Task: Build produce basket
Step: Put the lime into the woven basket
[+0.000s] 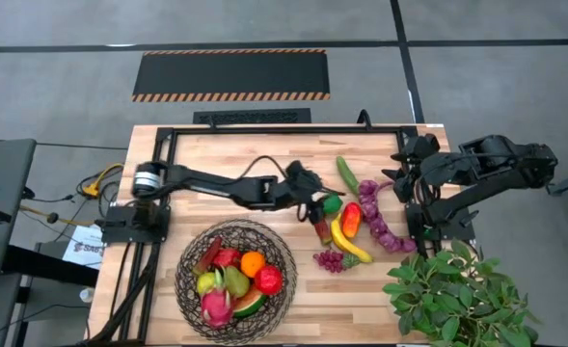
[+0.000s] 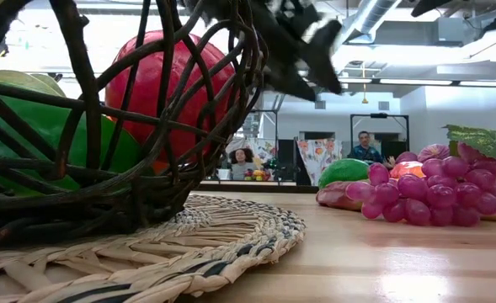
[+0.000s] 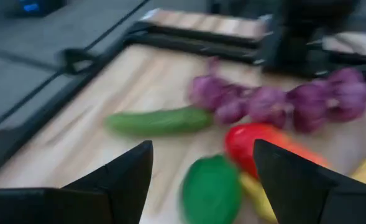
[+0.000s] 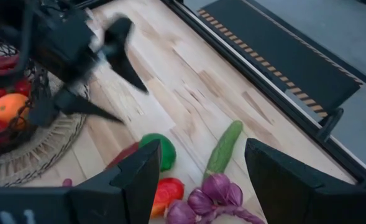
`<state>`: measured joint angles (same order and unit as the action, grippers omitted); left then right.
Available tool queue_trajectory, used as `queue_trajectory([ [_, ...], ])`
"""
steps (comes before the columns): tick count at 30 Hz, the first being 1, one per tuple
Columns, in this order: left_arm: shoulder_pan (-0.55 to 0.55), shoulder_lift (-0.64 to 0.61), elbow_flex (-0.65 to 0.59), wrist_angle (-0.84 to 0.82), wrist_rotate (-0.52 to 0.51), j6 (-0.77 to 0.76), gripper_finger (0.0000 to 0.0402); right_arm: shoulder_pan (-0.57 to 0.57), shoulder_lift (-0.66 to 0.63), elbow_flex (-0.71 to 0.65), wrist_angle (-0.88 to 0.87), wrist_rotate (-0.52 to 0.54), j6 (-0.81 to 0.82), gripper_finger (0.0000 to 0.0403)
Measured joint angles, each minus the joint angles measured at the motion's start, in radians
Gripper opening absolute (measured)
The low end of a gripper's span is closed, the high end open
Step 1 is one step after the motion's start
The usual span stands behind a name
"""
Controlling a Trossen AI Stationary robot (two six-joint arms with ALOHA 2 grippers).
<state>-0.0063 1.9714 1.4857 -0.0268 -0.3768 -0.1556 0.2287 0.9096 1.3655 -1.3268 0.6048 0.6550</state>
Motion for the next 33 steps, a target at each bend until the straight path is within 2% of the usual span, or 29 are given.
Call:
queue_trajectory([
  [2,0.025,0.048,0.000,0.086,0.078,0.040,0.0264,0.000,0.000,0.000,-0.005,0.000,0.000,0.0255],
  [5,0.053,0.099,0.001,0.155,0.125,0.094,0.0264,0.000,0.000,0.000,-0.005,0.000,0.000,0.0255],
  [9,0.078,0.146,0.004,0.183,0.166,0.174,0.0264,0.000,0.000,0.000,-0.005,0.000,0.000,0.0255],
  [12,0.083,0.189,0.004,0.187,0.252,0.166,0.0264,0.000,0.000,0.000,-0.005,0.000,-0.004,0.0255],
  [17,0.083,0.259,0.004,0.195,0.265,0.156,0.0264,0.000,0.000,0.000,-0.005,0.000,-0.005,0.0255],
  [23,0.083,0.283,0.009,0.211,0.241,0.115,0.0260,0.000,0.000,0.000,-0.005,0.000,-0.007,0.0255],
  [27,0.085,0.281,0.009,0.198,0.244,0.103,0.0233,0.000,0.000,0.000,-0.005,0.000,-0.008,0.0255],
  [33,0.087,0.263,0.006,0.177,0.262,0.042,0.0154,0.000,0.000,0.000,-0.005,0.000,-0.008,0.0255],
])
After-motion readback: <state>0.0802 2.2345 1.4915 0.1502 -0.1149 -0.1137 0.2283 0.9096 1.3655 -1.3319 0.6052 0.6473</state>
